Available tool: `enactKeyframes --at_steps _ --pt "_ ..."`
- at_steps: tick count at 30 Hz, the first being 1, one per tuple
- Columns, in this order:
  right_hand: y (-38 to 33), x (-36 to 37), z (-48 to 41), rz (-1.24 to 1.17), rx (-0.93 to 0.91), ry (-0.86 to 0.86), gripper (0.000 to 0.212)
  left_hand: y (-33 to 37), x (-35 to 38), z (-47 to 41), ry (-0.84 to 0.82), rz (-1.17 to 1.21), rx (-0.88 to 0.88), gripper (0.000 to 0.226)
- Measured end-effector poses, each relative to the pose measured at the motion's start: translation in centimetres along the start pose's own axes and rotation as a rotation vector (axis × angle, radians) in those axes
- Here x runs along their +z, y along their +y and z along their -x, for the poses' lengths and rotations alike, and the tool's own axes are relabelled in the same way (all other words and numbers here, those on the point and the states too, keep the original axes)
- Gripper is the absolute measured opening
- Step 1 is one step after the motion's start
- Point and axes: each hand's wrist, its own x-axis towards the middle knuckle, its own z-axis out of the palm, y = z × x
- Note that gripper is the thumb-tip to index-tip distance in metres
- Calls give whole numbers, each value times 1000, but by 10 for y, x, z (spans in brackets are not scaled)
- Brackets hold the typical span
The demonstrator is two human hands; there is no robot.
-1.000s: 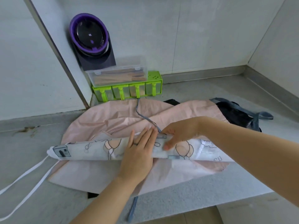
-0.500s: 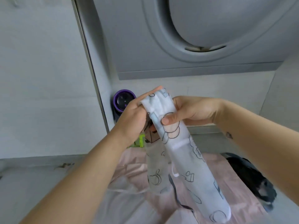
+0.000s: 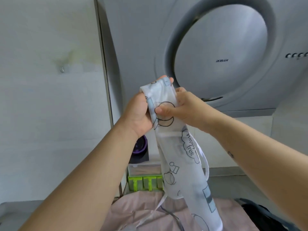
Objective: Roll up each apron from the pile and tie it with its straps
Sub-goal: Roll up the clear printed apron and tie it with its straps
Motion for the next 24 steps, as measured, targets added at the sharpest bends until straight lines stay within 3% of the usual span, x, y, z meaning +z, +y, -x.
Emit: enactKeyframes --at_steps 3,6,9,12,17,24 --pt "-14 -2 -1 -97 20 -24 29 14 4 0 -11 -72 -18 27" --pt "-21 -4 -4 -49 50 30 50 25 2 -2 52 -226 5 28" --pt "-25 3 -5 -57 21 136 26 34 -20 -2 124 -399 36 47" --pt "-23 7 -6 -133 14 297 12 24 -45 13 138 -322 -6 21" --pt "-22 13 -16 -389 125 410 11 -25 -48 49 27 -477 -47 42" --pt "-13 26 -18 -570 264 474 15 -40 -46 58 76 -614 -39 37"
